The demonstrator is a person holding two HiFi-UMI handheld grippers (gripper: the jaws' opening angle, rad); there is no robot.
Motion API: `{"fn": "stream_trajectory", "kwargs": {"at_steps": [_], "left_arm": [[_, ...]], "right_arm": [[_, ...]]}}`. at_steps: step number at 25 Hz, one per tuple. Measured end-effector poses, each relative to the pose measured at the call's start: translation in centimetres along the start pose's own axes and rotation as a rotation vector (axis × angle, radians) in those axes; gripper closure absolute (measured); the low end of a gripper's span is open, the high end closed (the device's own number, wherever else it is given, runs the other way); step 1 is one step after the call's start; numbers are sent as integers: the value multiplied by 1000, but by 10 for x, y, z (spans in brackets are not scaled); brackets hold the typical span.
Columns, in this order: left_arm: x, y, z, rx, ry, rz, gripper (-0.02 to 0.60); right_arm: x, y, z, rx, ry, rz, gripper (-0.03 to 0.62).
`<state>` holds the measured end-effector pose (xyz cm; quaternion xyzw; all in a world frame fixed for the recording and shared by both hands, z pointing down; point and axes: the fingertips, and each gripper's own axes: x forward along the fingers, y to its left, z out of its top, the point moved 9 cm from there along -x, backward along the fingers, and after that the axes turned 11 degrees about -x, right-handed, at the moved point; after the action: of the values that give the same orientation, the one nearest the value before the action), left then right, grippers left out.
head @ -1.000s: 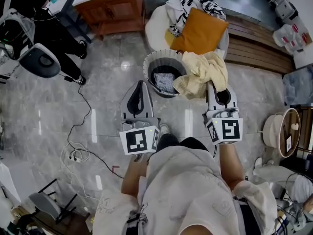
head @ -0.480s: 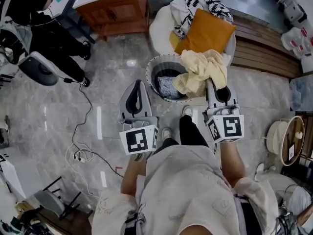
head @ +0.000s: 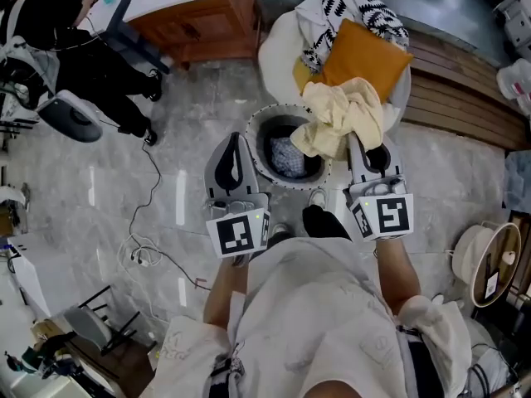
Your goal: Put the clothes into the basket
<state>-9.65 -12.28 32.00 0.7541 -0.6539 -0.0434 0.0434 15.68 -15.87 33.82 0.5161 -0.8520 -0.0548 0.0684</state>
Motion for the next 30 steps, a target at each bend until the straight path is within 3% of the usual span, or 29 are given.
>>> {"fn": "stream_trajectory", "kwargs": {"at_steps": [10,14,23,30], "left_arm": [[43,-13,-38,-5,53,113,580],[49,5,-53,-24,81,153,580],[75,61,-73,-35,102,141,580],[96,98,-97,-62,163,110,580]], "right_arm": [[56,-35,-48,15,56,155,556],[80,-20,-66,22,132,220,556],[127,33,-123,35,294,298,556],[151,78,-201,93,541,317,556]]}}
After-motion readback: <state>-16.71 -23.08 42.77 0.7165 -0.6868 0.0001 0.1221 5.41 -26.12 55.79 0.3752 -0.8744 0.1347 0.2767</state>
